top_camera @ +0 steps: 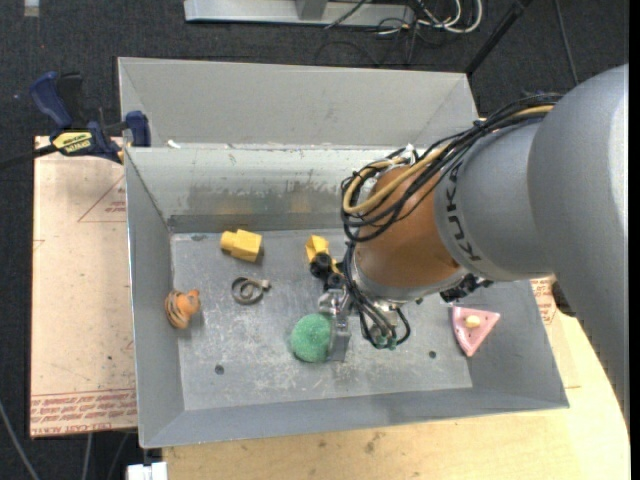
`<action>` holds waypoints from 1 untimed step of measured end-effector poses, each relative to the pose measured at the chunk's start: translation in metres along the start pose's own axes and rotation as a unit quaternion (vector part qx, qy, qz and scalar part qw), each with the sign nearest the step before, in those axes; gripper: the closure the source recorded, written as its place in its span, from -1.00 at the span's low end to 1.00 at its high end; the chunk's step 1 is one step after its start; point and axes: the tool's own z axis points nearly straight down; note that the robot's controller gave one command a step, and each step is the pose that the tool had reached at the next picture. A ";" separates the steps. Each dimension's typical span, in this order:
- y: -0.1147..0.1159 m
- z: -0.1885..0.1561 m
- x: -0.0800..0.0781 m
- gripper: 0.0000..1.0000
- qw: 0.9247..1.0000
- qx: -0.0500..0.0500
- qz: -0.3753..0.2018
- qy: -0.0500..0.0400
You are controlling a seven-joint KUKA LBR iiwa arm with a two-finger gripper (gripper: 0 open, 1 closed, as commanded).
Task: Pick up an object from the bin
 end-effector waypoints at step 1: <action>0.017 -0.147 0.026 1.00 1.000 0.000 -0.022 -0.003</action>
Offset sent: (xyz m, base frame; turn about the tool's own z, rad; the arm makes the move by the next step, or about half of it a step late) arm 0.0000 0.0000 0.0000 0.0000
